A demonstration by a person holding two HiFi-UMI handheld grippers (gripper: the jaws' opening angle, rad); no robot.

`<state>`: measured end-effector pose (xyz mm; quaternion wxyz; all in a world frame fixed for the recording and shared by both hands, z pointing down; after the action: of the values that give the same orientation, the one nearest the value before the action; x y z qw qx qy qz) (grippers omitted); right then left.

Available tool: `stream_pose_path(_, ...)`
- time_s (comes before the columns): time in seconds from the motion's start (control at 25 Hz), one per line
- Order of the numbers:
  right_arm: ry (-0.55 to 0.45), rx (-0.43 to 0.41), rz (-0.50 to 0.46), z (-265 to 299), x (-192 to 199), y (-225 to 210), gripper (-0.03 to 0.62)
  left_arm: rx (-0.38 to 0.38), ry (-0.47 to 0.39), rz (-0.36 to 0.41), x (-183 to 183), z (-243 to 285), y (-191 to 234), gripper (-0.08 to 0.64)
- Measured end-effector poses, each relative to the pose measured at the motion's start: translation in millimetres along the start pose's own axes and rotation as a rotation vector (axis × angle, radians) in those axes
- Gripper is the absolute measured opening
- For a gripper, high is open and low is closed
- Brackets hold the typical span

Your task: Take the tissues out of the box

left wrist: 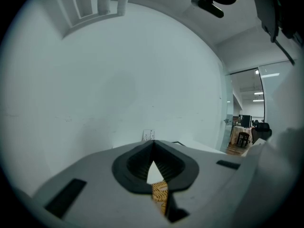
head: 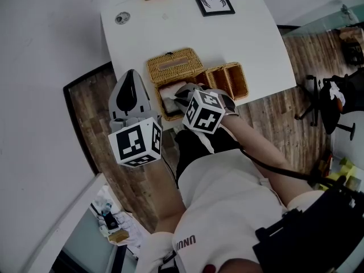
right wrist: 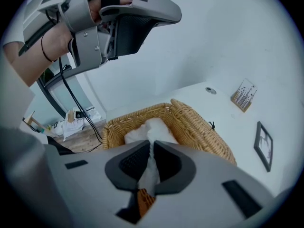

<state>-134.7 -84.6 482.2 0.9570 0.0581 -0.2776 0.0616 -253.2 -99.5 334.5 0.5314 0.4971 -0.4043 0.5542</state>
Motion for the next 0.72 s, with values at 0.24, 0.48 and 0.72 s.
stream_pose_path(0.24, -0.019, 0.012, 0.029, -5, 0, 0, 0.031, -0.014, -0.001, -0.001, -1, -7, 3, 0.012)
stream_pose_path(0.48, -0.025, 0.025, 0.032, -8, 2, -1, 0.029, -0.03, 0.0, -0.003, -1, -11, 5, 0.012)
stream_pose_path(0.72, -0.033, 0.049, 0.015, -16, 4, -3, 0.027, -0.037, -0.001, -0.001, -1, -13, 5, 0.012)
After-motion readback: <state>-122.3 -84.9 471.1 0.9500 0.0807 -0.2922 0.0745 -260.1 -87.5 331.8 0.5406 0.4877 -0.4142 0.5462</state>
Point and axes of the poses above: the fingertips, and each gripper's own axes: z forward along the fingers, y to its left, x out of its underside, the point moved 5 cm from there along -z, backward along the fingers, and after that the axes turned 5 degrees about x, right-handed, at the moved point
